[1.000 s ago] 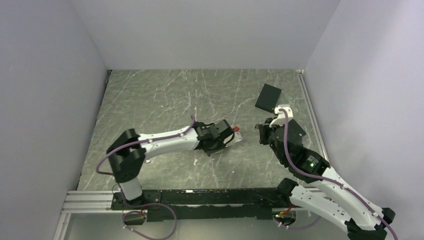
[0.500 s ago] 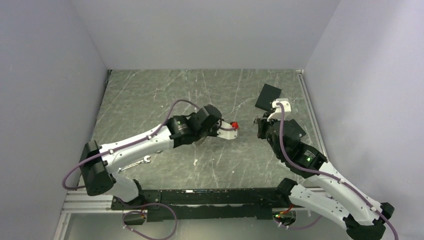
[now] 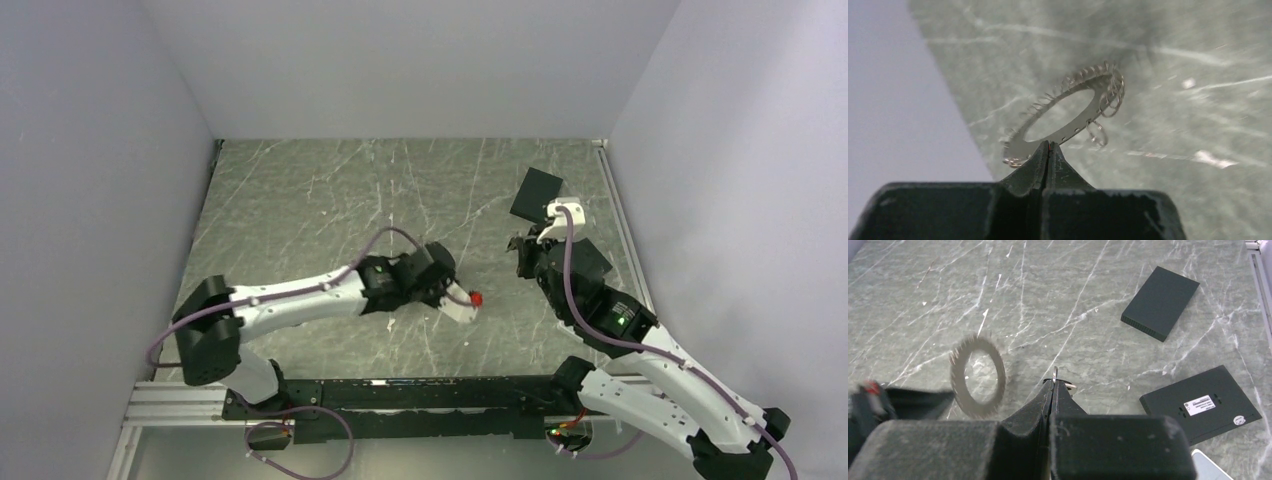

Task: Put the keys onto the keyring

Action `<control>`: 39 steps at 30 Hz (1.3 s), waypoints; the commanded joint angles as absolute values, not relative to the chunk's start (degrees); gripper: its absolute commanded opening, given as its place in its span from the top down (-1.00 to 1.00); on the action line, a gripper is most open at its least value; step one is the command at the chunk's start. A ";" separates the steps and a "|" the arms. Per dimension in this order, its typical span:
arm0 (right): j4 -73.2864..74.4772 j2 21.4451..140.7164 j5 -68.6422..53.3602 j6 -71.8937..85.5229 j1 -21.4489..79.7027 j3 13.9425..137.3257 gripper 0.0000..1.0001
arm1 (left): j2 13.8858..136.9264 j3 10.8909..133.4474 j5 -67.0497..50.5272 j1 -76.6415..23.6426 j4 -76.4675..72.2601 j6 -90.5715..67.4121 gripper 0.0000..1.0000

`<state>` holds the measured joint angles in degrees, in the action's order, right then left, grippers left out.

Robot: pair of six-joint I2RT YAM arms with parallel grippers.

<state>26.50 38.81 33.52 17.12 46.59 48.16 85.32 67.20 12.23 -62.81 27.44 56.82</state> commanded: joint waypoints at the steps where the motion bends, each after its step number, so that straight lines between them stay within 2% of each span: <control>1: 27.33 37.42 36.01 17.41 46.58 49.24 1.00 | 91.03 64.49 7.39 -68.28 21.06 54.29 1.00; 9: 28.73 35.82 37.52 17.01 46.49 50.03 1.00 | 103.05 69.20 2.41 -71.72 21.67 55.10 1.00; 17: 28.50 35.07 37.38 16.84 46.51 49.44 1.00 | 106.83 72.56 -0.23 -71.64 21.49 55.83 1.00; 19: 28.43 35.22 37.18 16.64 46.50 49.56 1.00 | 105.35 70.84 0.71 -71.84 20.10 57.69 1.00; 21: 28.26 35.44 37.32 16.33 46.49 49.78 1.00 | 103.59 69.52 6.66 -72.42 19.83 61.61 1.00; 23: 27.99 35.71 37.52 15.98 46.49 50.07 1.00 | 102.46 69.69 13.28 -72.68 24.00 65.46 1.00; 26: 26.84 36.01 37.23 15.74 46.51 50.05 1.00 | 99.44 71.59 16.56 -71.48 32.04 66.89 1.00; 34: 24.67 37.85 35.81 15.11 46.49 51.10 1.00 | 88.12 78.98 3.58 -67.48 39.04 49.80 1.00; 39: 23.16 38.19 34.98 13.89 46.52 51.94 1.00 | 80.37 69.21 5.43 -67.99 32.92 55.22 1.00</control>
